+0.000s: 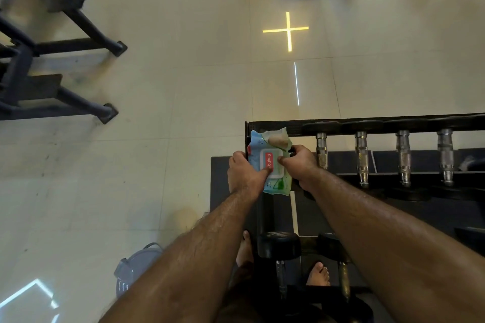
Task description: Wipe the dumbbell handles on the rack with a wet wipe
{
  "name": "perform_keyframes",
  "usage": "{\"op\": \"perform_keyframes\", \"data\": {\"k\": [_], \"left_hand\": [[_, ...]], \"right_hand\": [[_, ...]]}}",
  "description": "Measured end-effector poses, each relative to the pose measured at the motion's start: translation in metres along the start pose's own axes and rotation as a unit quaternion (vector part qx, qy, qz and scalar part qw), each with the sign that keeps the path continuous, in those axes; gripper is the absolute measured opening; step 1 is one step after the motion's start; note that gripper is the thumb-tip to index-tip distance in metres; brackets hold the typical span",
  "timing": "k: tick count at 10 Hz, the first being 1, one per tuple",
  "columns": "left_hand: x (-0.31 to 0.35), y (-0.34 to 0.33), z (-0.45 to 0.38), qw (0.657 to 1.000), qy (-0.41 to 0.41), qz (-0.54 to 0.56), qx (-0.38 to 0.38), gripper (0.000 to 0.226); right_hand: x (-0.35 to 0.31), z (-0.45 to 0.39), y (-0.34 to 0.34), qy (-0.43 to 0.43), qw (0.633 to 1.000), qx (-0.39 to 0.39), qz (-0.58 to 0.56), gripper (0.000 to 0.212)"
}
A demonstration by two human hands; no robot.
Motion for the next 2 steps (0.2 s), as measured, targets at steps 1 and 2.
{"op": "perform_keyframes", "data": {"k": [1,2], "left_hand": [[-0.002,-0.001,0.001,1.000,-0.005,-0.003,0.000,0.074],[-0.005,-0.001,0.004,1.000,-0.012,0.008,0.006,0.078]], "right_hand": [[-0.006,0.007,0.005,0.036,0.998,0.016,0.038,0.044],[-0.018,0.022,0.011,0.113,0.984,0.050,0.127,0.048]]}}
Point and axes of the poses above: each hand's wrist, its own z-axis away from the middle knuckle, its own y-axis out of the back of the hand, x = y × z, the point moved 9 cm from there along -z, towards the middle knuckle, and after that the axes turned 3 degrees about -z, right-handed, at the moved point
